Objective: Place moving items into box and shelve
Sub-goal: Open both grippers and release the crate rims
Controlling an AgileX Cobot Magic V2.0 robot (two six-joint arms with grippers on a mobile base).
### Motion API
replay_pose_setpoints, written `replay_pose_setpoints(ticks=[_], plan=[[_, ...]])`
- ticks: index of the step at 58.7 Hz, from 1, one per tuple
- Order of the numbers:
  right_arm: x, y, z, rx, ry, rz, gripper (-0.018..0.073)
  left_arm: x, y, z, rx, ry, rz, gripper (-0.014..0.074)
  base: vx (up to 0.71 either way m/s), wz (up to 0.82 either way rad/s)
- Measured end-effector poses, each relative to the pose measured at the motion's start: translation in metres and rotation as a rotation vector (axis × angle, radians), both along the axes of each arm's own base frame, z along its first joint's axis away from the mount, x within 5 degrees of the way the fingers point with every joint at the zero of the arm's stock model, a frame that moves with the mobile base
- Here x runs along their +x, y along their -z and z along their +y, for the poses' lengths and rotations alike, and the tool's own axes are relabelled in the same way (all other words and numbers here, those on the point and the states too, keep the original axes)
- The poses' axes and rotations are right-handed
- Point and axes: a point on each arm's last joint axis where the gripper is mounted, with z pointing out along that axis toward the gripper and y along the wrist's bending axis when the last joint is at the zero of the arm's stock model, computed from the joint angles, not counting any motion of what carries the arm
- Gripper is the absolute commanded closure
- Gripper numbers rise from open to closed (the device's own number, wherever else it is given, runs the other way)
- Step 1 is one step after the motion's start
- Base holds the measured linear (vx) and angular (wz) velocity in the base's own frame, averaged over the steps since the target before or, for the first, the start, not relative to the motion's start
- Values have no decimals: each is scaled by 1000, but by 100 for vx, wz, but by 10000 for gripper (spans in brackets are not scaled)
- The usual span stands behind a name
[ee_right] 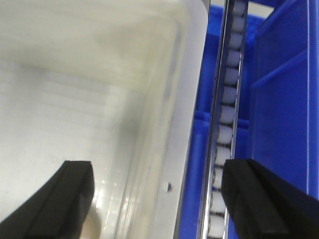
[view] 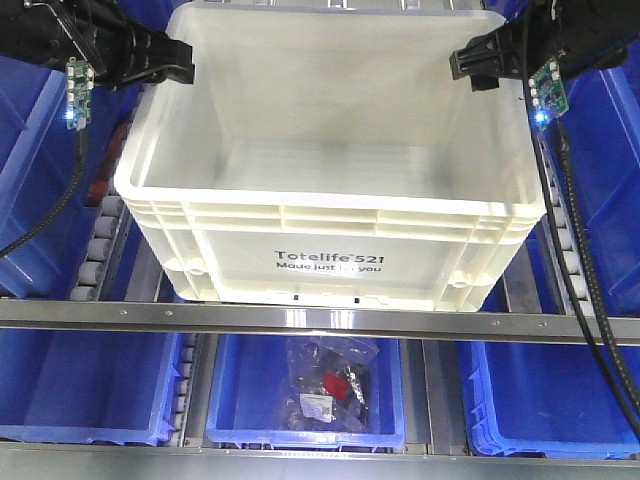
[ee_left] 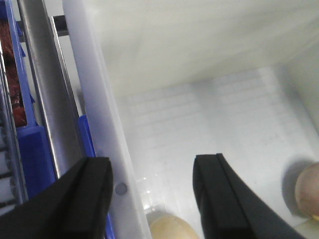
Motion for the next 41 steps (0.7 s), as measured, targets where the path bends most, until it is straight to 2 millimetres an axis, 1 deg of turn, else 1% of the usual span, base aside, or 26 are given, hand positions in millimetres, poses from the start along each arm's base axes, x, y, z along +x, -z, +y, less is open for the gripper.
replay_pose_setpoints(ticks=[5,10,16,17,18,19,20,21,24,25,26,27,28,31,35,41], plan=[[-5,-2,0,20,3,9,-8,-5,-1,1,1,1,3,115,0,0],[-14,-2,-2,40,-5,-2,-8,-15,-1,4,-4,-12,-17,115,0,0],[-30,5,-6,75,-13,-36,-8,-34,3,11,-6,-37,-54,115,0,0],[-32,8,-6,78,-18,-40,-8,-37,3,12,-6,-40,-60,115,0,0],[-36,8,-7,89,-22,-58,-8,-41,4,13,-6,-43,-66,115,0,0],[-39,11,-8,91,-24,-56,-8,-45,3,14,-6,-44,-77,115,0,0],[-42,10,-9,101,-30,-76,-8,-49,5,15,-4,-47,-79,115,0,0],[-46,14,-10,104,-33,-77,-8,-53,4,16,-2,-47,-90,115,0,0],[-57,14,-12,124,-51,-122,-8,-64,8,20,9,-46,-103,115,0,0],[-61,17,-13,126,-55,-125,-8,-68,7,21,11,-44,-116,115,0,0],[-65,14,-15,136,-61,-148,-8,-72,9,22,15,-44,-116,115,0,0],[-69,17,-16,139,-65,-150,-8,-76,8,23,17,-43,-128,115,0,0],[-74,14,-17,148,-72,-175,-8,-80,10,24,20,-44,-130,115,0,0],[-88,16,-21,160,-86,-206,-8,-94,9,28,25,-44,-160,115,0,0],[-108,15,-27,182,-105,-263,-8,-114,10,33,24,-50,-197,115,0,0],[-142,16,-37,211,-127,-345,-8,-149,10,43,17,-62,-265,115,0,0]])
